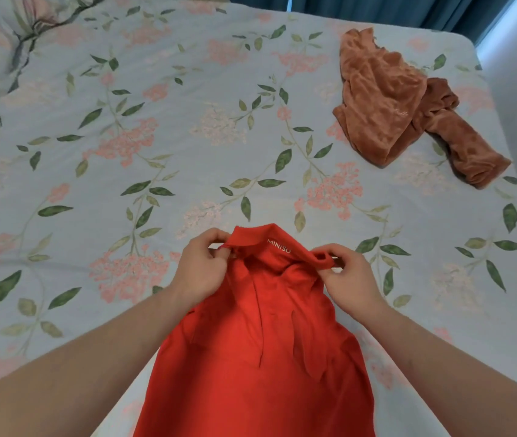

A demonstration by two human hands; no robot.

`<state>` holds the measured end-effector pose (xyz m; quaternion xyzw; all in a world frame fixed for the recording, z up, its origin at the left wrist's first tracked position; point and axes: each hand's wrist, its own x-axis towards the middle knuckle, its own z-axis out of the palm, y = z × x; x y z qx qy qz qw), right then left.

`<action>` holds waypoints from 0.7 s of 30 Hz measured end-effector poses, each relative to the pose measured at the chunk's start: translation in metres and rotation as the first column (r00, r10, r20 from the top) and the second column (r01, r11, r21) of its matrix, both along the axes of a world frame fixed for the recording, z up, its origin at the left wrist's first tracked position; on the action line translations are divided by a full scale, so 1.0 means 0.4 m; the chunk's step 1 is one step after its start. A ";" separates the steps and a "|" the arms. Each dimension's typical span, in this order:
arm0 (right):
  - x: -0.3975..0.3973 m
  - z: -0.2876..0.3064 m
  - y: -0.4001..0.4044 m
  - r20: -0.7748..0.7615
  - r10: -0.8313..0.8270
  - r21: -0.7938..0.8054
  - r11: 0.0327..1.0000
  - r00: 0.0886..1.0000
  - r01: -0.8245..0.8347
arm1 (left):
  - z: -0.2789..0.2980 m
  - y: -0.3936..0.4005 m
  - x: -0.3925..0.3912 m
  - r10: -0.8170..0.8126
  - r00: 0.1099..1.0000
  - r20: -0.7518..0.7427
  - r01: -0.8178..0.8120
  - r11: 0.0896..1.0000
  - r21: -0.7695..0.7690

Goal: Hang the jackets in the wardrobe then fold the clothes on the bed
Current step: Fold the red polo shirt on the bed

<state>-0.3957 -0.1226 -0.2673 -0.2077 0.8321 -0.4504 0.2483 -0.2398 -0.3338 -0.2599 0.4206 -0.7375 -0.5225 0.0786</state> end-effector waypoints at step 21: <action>0.324 -0.078 0.270 0.018 0.439 0.516 0.766 0.898 -0.384 | -0.114 0.174 0.369 -0.276 0.853 0.443 0.397 0.894 -0.207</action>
